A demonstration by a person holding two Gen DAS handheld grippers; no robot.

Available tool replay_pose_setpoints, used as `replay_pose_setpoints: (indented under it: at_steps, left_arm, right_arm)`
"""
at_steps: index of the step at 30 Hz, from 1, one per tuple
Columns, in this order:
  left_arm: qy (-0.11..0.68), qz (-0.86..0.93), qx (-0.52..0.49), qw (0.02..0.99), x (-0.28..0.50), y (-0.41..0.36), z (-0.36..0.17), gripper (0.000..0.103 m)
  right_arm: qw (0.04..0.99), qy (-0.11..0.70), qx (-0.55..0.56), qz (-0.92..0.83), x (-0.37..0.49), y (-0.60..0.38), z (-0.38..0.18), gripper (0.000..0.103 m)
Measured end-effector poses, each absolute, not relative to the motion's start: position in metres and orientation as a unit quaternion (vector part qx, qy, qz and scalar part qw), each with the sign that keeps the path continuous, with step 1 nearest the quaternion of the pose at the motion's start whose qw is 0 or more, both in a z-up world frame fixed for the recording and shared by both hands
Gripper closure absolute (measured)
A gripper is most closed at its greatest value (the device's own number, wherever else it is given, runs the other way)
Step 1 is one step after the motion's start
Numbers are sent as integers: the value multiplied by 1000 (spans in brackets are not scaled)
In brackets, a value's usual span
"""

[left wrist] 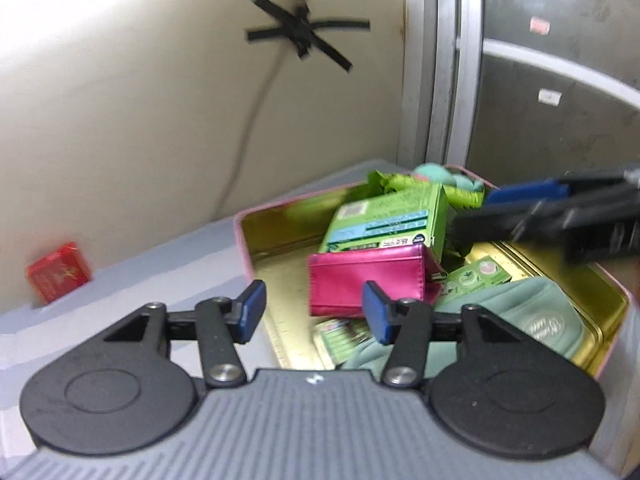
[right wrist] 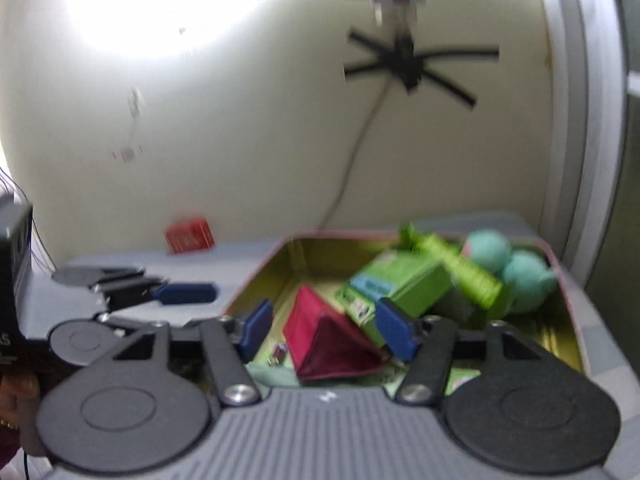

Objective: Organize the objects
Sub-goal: 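Carry the magenta pouch with both tools into the pink tin and open both, then move the right tool to the red cigarette box by the wall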

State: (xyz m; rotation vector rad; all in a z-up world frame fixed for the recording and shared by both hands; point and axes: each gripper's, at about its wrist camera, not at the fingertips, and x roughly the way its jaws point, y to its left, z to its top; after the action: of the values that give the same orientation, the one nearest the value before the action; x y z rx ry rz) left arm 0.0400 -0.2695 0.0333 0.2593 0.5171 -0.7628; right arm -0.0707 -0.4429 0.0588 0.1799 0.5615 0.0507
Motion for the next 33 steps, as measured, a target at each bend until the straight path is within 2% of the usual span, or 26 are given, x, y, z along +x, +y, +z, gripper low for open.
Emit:
replay_pose_setpoints:
  at_steps: [3, 6, 9, 13, 16, 18, 20, 22, 28, 33]
  left_arm:
    - [240, -353, 102, 899, 41, -226, 36, 46]
    - [235, -310, 77, 918, 53, -182, 28, 41]
    - [240, -237, 47, 940, 68, -124, 6, 41]
    - [280, -124, 22, 952, 100, -64, -29, 41]
    - [309, -87, -33, 946, 120, -27, -48, 41]
    - [309, -84, -67, 945, 128, -13, -48, 41]
    - [306, -71, -71, 947, 133, -11, -48, 41]
    - [307, -65, -67, 947, 137, -12, -48, 39]
    - [308, -60, -74, 947, 139, -1, -51, 36]
    - [307, -57, -67, 948, 136, -6, -51, 34]
  right_arm:
    - [964, 251, 85, 18, -84, -436, 72, 41]
    - [963, 253, 85, 31, -68, -418, 83, 40]
    - [959, 264, 83, 67, -36, -380, 87, 38]
    - [945, 282, 113, 125, 30, -314, 80, 30]
    - [932, 296, 150, 142, 94, -260, 59, 29]
    - [932, 300, 158, 124, 137, -230, 41, 28]
    - [937, 306, 142, 92, 172, -202, 24, 17]
    - [938, 315, 133, 58, 207, -181, 9, 11]
    - [929, 344, 138, -10, 273, -161, -27, 11]
    - [912, 354, 206, -30, 294, -184, -43, 9]
